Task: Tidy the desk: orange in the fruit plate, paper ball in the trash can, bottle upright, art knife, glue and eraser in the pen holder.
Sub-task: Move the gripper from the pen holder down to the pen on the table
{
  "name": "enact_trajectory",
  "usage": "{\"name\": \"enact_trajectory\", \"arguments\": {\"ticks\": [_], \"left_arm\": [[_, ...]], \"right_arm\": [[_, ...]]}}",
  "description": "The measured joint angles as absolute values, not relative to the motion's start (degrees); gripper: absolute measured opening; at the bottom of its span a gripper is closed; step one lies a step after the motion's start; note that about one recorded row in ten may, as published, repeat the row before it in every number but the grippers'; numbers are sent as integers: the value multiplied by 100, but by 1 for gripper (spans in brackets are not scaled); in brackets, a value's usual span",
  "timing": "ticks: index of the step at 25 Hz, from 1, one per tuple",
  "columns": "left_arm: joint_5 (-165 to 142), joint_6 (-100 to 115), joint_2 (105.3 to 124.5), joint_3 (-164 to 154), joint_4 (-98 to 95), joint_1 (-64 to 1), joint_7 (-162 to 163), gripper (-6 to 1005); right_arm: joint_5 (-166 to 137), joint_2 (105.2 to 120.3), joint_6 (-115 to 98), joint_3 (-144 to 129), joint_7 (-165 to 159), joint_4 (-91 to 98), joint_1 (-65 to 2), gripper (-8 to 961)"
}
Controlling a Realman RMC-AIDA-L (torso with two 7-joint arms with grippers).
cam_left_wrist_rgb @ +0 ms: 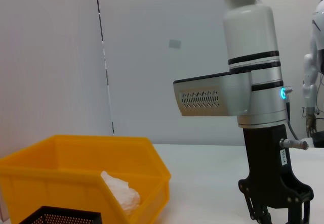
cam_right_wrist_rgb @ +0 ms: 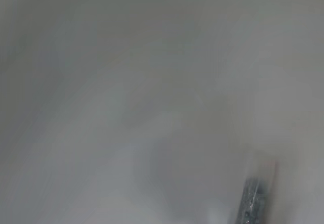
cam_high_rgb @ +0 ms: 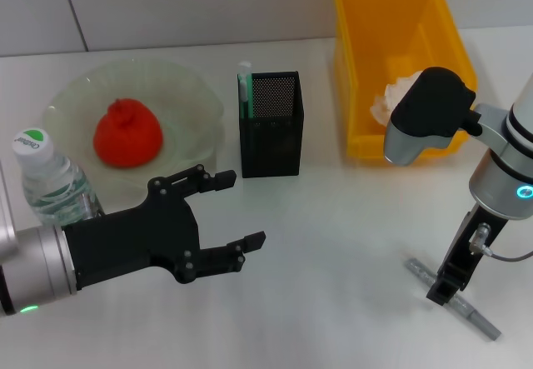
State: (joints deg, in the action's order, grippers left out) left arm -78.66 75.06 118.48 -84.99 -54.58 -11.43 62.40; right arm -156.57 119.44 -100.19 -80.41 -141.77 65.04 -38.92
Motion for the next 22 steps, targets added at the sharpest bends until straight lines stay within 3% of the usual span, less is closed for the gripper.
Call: {"name": "enact_trajectory", "arguments": {"ticks": [22], "left_arm": [[-7866, 7506, 11847, -8499, -5458, -1125, 6180, 818]], "right_arm": [[-15653, 11944, -9932, -8197, -14272, 6477, -3891, 351]]}}
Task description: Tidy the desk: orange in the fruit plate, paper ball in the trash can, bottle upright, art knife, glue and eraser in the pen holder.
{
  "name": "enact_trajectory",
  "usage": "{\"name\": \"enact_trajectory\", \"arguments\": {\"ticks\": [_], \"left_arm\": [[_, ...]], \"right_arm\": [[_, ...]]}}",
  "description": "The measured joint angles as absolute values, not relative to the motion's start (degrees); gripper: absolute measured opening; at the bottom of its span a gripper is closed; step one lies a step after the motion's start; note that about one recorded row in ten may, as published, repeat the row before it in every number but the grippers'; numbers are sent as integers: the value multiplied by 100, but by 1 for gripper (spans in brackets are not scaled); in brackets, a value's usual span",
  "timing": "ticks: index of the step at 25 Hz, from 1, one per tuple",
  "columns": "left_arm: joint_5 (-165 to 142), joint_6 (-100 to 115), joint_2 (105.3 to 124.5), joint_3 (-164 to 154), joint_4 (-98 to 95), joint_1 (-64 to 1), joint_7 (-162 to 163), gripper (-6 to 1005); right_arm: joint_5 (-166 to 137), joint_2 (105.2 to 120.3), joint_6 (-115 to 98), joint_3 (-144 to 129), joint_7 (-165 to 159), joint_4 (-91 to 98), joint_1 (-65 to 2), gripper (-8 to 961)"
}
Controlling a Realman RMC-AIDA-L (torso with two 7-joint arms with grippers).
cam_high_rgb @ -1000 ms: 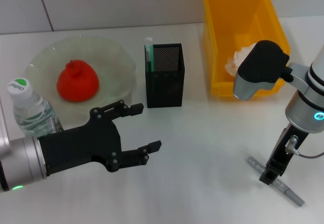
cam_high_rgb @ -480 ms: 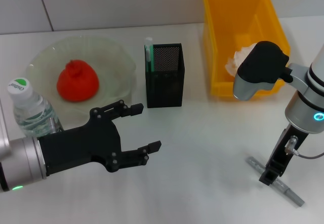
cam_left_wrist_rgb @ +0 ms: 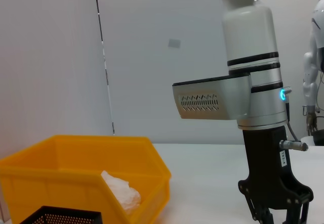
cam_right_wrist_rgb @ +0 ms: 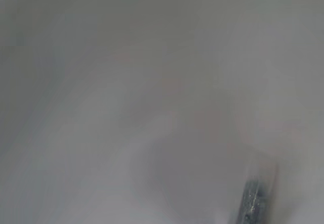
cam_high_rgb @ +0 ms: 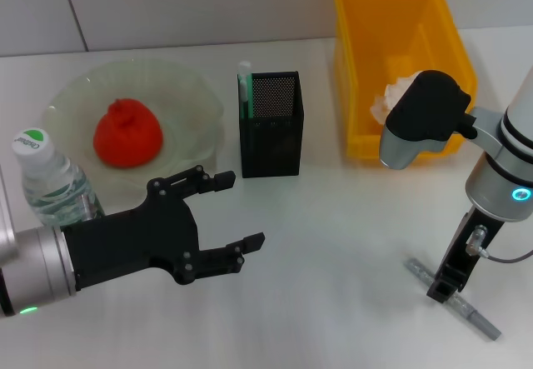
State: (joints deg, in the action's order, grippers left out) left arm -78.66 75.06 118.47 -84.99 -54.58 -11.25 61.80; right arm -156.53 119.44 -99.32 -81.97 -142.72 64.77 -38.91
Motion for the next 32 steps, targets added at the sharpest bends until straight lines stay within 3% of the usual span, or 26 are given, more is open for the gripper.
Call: {"name": "enact_trajectory", "arguments": {"ticks": [5, 8, 19, 32], "left_arm": [[-7866, 7506, 11847, -8508, -5458, -1124, 6179, 818], [-7866, 7506, 11847, -8508, -5458, -1124, 6179, 818], [-7866, 7505, 11847, -8508, -5458, -1131, 6178, 818], [-7866, 7460, 11847, -8534, -5451, -1160, 6189, 818]], "right_arm": [[-15653, 11948, -9914, -8200, -14287, 6500, -3873, 326], [-15652, 11949, -9909, -8200, -14294, 6515, -3869, 141], [-15644, 11953, -9875, -8130, -14309, 6653, -3836, 130], [-15319, 11954, -9668, -7584, -14172, 8582, -3041, 127]]}}
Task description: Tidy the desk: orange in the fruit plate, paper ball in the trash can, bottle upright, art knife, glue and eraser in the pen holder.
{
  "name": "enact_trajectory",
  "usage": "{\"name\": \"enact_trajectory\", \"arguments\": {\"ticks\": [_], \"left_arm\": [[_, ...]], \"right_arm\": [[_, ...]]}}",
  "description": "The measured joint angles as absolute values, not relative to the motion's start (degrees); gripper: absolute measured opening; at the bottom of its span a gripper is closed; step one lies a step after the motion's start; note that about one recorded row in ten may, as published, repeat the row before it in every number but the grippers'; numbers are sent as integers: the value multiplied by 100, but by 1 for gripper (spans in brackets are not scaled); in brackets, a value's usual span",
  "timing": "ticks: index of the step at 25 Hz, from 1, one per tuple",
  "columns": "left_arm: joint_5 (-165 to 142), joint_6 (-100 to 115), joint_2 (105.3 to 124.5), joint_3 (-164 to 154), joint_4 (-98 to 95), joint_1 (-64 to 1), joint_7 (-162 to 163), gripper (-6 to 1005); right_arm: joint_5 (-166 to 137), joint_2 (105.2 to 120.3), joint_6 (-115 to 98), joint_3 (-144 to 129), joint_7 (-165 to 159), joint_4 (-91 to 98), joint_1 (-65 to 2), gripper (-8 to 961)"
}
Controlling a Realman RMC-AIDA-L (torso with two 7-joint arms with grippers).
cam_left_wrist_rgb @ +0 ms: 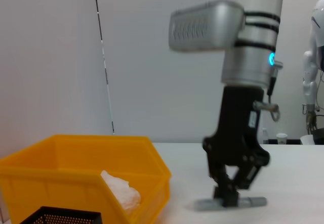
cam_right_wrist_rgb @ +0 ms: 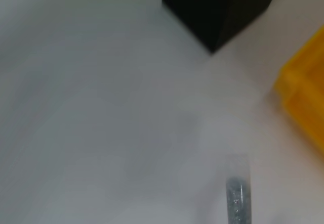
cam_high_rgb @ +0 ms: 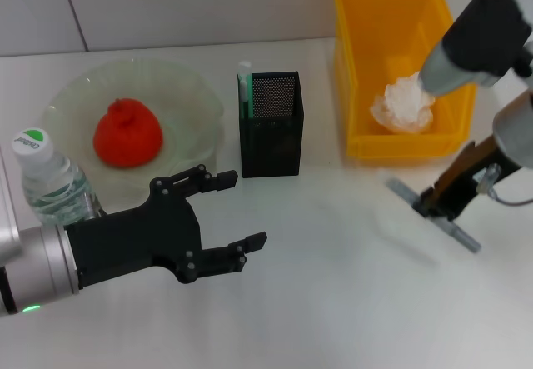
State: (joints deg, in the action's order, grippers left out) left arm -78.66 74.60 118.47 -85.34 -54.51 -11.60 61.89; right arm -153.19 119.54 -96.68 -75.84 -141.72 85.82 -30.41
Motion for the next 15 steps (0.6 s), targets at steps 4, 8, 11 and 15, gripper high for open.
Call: {"name": "enact_trajectory", "arguments": {"ticks": [4, 8, 11, 15], "left_arm": [[-7866, 7460, 11847, -8544, -5443, -1167, 6187, 818], [-7866, 7460, 11847, -8543, -5442, -1171, 6187, 818], [-7866, 7461, 11847, -8544, -5440, -1199, 6196, 818], [-7866, 7462, 11850, -8546, -5440, -1202, 6196, 818]], "right_arm": [[-15012, 11957, -9424, -7267, -13950, 9091, -2771, 126], [-14621, 11957, -9156, -6964, -13745, 9511, -2565, 125], [-14233, 11957, -8950, -6707, -13495, 9619, -2439, 124], [-13786, 11958, -8473, -6631, -13087, 9596, -2245, 124]]}}
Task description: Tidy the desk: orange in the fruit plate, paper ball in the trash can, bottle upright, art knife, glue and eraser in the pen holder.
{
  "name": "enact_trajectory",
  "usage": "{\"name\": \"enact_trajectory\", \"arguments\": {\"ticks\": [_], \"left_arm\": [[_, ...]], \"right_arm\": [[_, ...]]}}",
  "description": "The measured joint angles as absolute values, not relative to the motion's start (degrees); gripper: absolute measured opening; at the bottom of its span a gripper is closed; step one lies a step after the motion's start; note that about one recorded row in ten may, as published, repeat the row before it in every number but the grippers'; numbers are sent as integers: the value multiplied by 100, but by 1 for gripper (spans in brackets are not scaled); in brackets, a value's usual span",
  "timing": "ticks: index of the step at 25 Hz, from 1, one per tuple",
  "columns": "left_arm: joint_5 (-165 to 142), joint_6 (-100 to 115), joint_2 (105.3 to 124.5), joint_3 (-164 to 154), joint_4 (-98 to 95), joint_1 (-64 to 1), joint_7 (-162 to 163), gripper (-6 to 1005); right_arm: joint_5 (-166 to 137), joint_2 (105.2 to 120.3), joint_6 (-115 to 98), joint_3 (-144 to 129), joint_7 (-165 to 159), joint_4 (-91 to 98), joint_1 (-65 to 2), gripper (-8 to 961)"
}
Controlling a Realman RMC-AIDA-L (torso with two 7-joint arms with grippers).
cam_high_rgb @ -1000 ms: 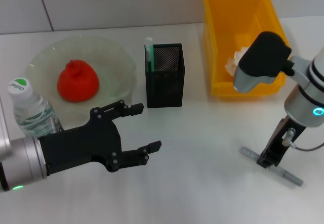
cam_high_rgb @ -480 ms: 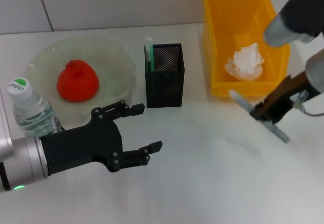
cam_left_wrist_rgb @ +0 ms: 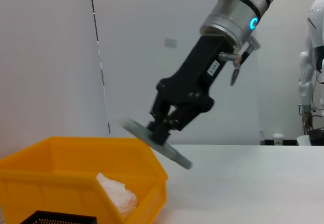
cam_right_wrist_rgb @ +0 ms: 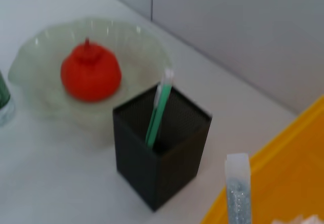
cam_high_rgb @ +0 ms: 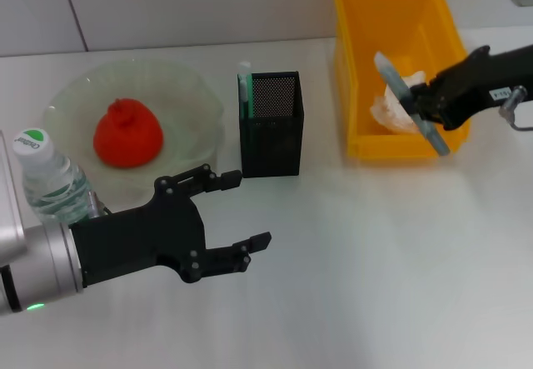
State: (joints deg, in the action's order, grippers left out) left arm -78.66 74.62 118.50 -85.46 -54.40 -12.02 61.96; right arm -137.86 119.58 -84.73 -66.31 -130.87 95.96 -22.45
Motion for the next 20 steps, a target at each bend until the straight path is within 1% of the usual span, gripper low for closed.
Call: {"name": "enact_trajectory", "arguments": {"ticks": [9, 12, 20], "left_arm": [[-7866, 7462, 11865, -8583, -5440, -1213, 6194, 818], [-7866, 7456, 11866, -8618, -5440, -1213, 6195, 818], [-7866, 7452, 11865, -8631, -5440, -1209, 6193, 818]], "right_arm": [[-12079, 11963, -7250, -6639, -11601, 9163, -1803, 123], [-11015, 11952, -6894, -6627, -10752, 8820, -1634, 122], [-9649, 11940, -6724, -6486, -9637, 8150, -1528, 121]]}}
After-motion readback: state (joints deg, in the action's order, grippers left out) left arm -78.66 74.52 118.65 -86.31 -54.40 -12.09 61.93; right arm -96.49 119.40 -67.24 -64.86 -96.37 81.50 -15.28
